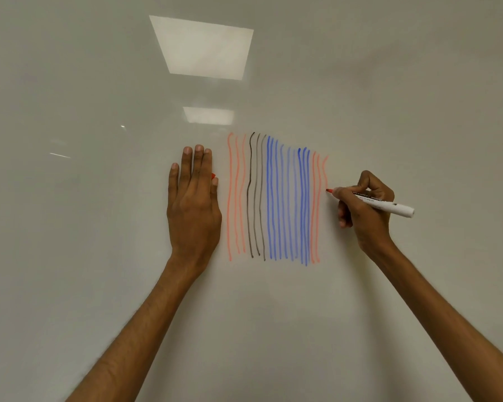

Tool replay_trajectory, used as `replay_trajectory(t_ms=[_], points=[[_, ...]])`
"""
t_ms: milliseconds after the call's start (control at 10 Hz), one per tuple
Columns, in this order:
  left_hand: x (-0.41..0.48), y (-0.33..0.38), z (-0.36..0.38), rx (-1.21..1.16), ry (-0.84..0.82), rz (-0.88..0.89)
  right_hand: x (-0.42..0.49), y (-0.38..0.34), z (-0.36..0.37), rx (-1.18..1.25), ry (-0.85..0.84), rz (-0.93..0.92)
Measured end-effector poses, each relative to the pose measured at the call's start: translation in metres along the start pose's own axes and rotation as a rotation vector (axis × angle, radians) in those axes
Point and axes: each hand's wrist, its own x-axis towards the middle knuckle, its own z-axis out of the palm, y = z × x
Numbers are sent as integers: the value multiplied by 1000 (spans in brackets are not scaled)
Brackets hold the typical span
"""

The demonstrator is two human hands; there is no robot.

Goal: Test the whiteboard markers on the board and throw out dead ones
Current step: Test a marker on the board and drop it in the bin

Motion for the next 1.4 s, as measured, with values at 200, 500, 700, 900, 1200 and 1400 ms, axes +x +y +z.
replay_trajectory(t_ms=[200,500,700,900,1200,1400], points=[[-1,0,1,7,2,2,-16,8,-7,-14,-36,16],[-3,0,0,6,2,-3,-36,15,-15,-81,-127,89],[-5,0,0,-3,8,-4,-54,21,-23,-121,-169,142],[-8,0,0,-17,5,-8,-69,28,-31,-163,-190,190],[-11,-1,-1,-25,7,-6,-76,31,-35,-188,-210,249],[-13,-1,-4,-101,-23,-22,-75,22,-36,-36,-179,333]])
